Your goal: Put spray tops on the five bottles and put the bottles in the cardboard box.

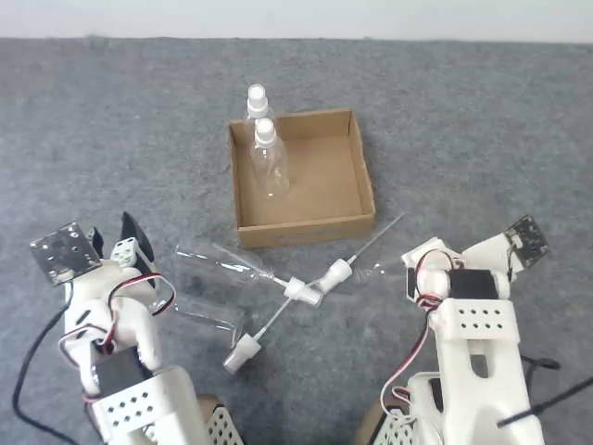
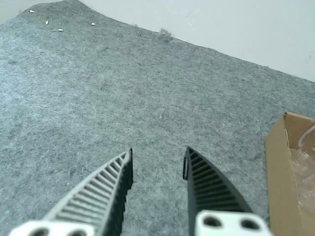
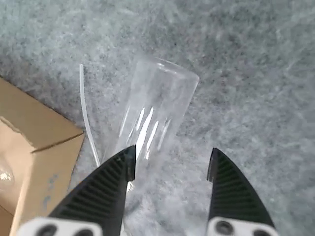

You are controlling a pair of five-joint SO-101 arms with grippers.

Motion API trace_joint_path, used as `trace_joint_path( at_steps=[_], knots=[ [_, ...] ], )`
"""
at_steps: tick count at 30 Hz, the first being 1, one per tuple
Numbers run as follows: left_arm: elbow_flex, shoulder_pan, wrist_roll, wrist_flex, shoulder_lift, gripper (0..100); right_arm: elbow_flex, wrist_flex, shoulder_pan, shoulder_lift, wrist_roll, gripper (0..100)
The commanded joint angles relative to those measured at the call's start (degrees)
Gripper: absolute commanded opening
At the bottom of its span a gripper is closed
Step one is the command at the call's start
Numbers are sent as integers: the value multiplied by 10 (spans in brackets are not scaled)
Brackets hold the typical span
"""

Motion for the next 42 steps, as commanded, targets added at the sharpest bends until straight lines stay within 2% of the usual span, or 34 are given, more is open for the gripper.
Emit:
trace_joint_path(
  at_steps=[1,6,21,23,26,27,29,42],
  knots=[
    [-2,-3,4,-17,-8,163,-76,51,5,0,15,184],
    [-2,-3,4,-17,-8,163,-117,83,3,0,22,184],
    [-2,-3,4,-17,-8,163,-121,109,3,0,235,180],
    [-2,-3,4,-17,-8,163,-121,109,3,0,262,140],
    [-2,-3,4,-17,-8,163,-121,102,6,0,303,17],
    [-2,-3,4,-17,-8,163,-124,101,5,0,318,0],
    [-2,-3,4,-17,-8,163,-130,104,3,0,338,32],
    [-2,-3,3,-18,-8,163,-171,104,2,0,345,6]
  ],
)
